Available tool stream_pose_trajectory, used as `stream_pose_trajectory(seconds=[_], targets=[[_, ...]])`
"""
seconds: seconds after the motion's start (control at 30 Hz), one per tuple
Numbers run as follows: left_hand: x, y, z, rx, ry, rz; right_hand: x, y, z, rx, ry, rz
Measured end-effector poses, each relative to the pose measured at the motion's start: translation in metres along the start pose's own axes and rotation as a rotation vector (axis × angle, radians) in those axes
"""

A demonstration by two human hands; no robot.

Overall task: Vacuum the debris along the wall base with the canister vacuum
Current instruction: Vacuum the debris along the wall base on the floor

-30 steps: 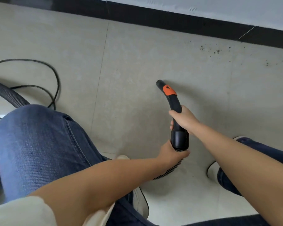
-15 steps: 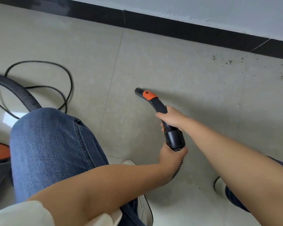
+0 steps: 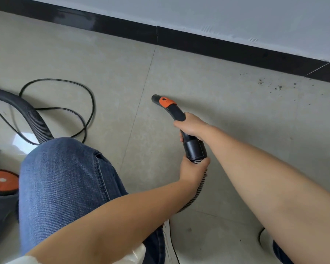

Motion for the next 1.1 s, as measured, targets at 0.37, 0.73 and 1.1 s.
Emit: stream_pose_trajectory(seconds=[0.37,0.73,1.1], targets=[[0.003,0.002,-0.048,0.52,0.303,-0.046,-0.04,-0.086,0.082,0.505,-0.432,-0.24],[0.028,-0.025,-0.112,0.854,0.434,-0.196,-0.039,-0.126,0.148,0.808,-0.669,-0.319],[0.026,-0.004,-0.122,0.762,0.359,-0.168,-0.036,-0.13,0.153,0.747,-0.517,-0.259]])
Point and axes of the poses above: each hand's wrist, its own x-axis towards the middle knuckle, its own z-axis out of the back of the hand, y = z × x, the point moved 1 cm from there along x, towards the middle knuckle, and after that the axes turned 3 degrees about -y, right-handed, at the moved point
